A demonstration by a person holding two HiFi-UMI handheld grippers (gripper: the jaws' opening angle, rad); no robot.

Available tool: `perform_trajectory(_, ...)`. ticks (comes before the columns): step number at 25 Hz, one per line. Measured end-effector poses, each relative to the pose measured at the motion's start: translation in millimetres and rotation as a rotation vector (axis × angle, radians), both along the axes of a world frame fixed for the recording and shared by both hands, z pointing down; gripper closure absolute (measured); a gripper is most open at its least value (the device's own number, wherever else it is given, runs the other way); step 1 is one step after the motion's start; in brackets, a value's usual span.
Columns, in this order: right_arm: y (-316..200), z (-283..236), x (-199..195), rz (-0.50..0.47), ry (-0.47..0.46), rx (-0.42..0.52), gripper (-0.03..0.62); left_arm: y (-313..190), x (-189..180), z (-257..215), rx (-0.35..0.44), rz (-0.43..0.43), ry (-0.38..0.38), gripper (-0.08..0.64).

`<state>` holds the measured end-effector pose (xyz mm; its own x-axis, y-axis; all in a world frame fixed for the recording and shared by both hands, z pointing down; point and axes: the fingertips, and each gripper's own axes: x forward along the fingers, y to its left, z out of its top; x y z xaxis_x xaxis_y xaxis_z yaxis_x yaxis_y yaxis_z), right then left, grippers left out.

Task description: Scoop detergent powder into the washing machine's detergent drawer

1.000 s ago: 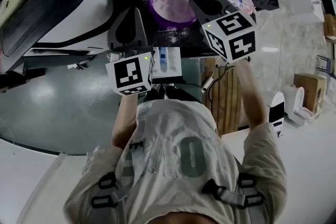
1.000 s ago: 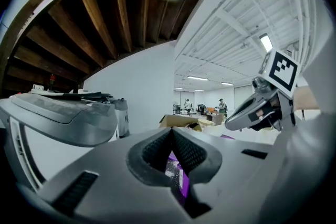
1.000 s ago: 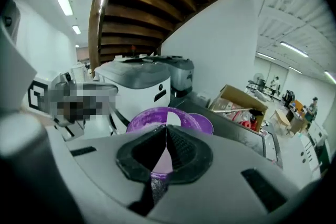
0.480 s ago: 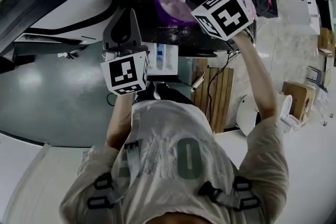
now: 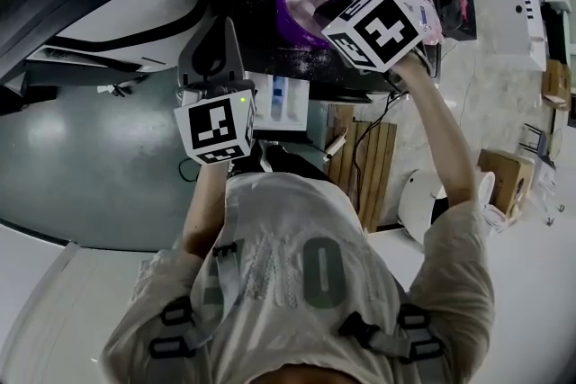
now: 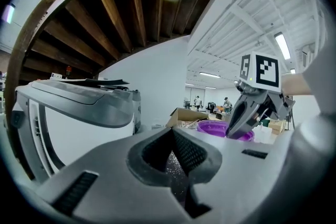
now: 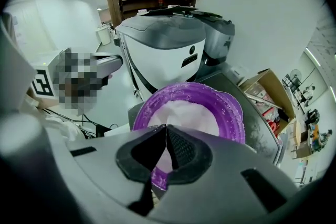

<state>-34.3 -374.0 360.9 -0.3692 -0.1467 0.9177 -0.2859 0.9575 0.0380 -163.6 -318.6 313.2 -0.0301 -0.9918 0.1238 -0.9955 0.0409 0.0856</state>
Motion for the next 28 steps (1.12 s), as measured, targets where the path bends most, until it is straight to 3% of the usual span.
perform_trajectory(6,8.6,0.4,-5.1,0.017,-0.024,-0.061,0.580,-0.1,-4.4,3.0,-0.002,-0.003,0.007,0.540)
perform_trajectory(13,7.0,-4.9,-4.9,0.162,-0.127,-0.158,0.580,-1.8,-4.4,2.3,-0.005,0.007,0.007,0.540)
perform_trajectory(24,-3.1,-22.0,7.8,0.616,-0.552,-0.518,0.580,-8.7,6.0,-6.5,0.010,0.034,0.002,0.540)
perform_trajectory(28,-7.9,-29.8,18.8,0.755,-0.715,-0.603,0.580,-12.2,15.2,-14.6,0.025,0.050,-0.013,0.540)
